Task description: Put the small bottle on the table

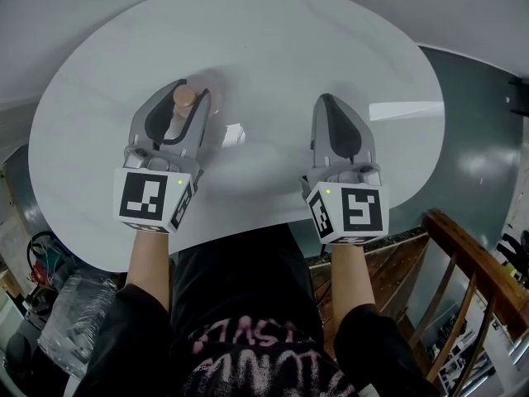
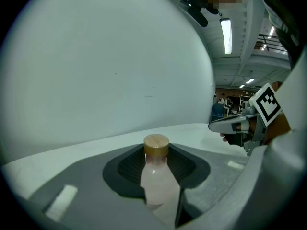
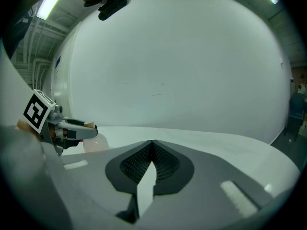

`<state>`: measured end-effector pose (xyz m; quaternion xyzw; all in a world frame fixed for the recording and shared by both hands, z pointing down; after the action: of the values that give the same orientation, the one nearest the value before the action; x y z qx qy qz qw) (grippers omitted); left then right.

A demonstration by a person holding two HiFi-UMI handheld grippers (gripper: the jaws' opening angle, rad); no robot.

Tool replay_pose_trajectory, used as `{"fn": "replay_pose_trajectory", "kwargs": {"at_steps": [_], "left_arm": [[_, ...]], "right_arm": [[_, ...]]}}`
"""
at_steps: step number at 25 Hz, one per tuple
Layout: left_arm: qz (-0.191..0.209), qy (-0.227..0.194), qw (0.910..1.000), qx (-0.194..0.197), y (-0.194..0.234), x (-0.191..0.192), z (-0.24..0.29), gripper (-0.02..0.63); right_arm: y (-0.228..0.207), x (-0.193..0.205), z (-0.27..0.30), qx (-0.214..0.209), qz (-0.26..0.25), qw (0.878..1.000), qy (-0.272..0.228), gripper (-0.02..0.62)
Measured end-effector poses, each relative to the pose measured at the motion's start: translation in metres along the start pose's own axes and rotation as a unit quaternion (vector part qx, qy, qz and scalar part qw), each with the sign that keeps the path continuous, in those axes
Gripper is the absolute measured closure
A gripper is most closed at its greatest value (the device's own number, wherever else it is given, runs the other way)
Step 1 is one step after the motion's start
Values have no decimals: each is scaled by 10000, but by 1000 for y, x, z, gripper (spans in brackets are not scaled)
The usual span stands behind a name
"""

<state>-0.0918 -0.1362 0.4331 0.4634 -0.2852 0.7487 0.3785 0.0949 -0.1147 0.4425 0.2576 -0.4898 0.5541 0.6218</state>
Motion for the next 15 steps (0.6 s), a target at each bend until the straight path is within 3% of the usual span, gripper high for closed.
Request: {"fn": "replay_pose_trajectory", "kwargs": {"at_steps": [15], "left_arm": [[-57, 55, 10000, 30, -1, 4, 11, 457]], "right_arm": [[-5, 5, 5, 3, 70, 9999, 89, 586]]}}
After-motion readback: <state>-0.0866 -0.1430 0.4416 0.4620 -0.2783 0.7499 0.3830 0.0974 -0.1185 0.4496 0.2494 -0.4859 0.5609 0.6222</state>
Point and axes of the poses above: the fingertips, and each gripper's own axes: z forward along the fingers, y to its left, x out of its underside, the point moved 1 cm from there along -z, backward along the fingers, and after that the axes turned 6 degrees about z, right-handed, at the moved point
